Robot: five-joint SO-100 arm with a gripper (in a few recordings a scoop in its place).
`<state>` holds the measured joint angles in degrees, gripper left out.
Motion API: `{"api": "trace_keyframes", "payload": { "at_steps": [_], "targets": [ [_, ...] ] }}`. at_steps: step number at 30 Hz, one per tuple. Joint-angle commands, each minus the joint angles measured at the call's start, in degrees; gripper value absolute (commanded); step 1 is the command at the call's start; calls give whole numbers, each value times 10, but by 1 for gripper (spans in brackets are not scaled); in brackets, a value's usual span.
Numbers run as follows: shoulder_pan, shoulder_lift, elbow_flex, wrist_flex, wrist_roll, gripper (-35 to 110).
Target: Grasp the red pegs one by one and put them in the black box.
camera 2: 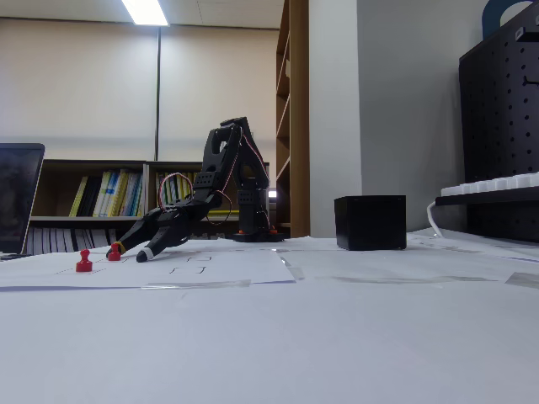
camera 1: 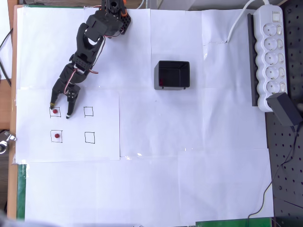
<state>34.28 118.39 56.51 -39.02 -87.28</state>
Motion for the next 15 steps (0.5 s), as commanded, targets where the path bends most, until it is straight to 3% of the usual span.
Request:
{"api": "trace_keyframes", "payload": {
  "at_steps": [1,15],
  "targets": [
    [3,4,40,-16,-5,26],
    [8,17,60,-13,-12,22]
  ]
}}
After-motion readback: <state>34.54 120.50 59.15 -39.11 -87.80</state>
